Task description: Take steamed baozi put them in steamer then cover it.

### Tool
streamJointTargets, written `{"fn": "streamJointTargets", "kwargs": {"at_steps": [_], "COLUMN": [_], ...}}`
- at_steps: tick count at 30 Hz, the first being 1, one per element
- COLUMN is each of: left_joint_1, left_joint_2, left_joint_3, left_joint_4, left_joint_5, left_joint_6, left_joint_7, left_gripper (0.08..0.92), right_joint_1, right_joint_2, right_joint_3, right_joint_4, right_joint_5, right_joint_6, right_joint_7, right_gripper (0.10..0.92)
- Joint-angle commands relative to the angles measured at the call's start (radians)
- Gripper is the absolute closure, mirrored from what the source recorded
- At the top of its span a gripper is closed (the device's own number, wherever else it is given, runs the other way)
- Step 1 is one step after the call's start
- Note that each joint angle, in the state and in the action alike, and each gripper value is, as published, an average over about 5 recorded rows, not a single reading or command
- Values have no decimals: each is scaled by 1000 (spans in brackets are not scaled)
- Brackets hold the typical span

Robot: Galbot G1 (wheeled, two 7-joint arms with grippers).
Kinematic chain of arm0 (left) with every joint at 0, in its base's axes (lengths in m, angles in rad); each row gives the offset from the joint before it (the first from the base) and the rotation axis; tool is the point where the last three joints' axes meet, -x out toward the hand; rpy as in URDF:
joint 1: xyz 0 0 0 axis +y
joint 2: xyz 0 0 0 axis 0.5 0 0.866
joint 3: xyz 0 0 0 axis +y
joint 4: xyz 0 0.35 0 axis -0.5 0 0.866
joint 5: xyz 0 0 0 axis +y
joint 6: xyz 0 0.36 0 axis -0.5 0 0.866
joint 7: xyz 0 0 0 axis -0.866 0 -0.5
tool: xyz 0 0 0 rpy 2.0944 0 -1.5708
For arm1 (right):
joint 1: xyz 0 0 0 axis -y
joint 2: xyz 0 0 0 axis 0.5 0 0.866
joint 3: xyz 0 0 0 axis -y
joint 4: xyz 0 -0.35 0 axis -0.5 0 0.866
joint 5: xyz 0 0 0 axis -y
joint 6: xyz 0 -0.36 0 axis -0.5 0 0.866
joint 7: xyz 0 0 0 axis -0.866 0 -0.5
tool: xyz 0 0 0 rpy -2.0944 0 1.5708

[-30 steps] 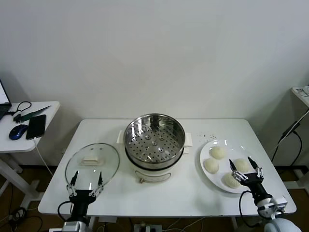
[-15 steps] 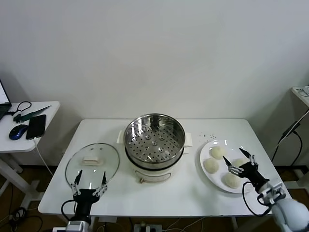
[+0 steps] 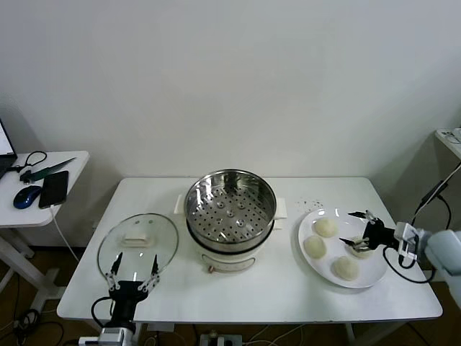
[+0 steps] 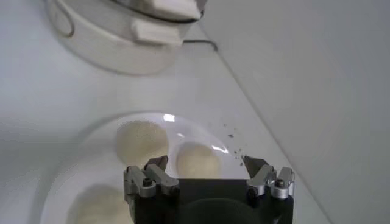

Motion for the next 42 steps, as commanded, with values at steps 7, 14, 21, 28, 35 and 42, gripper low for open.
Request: {"fn": "streamJointTargets", "kwargs": {"at_steps": [7,14,21,28,35,42], "left_joint_1": [-13,-16,-29,-39,-41,-37], "left_joint_2": [6,13,18,19,25,25], "left_joint_3": [1,-6,-12,-12,-22,-23], "left_joint_4": [8,10,13,9,13,17], "left_joint_5": [-9,-16,-16,-16,-19,-20], "left_joint_6": [14,22,37,54,56,56], "left_joint_7": [-2,-3,-4,-3,-3,-5], "left_gripper": [177,177,177,177,177,177], "right_joint_1": [783,817,790,751,720,705], "right_joint_2": [68,204,313,380,390,393], "right_joint_3": [-853,-946,-919,-881,-869,-854], "right_joint_4": [-322,-451,-564,-650,-657,-664], "right_joint_5": [-78,-90,-126,-180,-179,-187], "right_joint_6": [-31,-38,-29,-3,-3,1], "right_joint_7": [-202,-202,-195,-185,-181,-177], "right_gripper": [203,203,203,203,203,203]}}
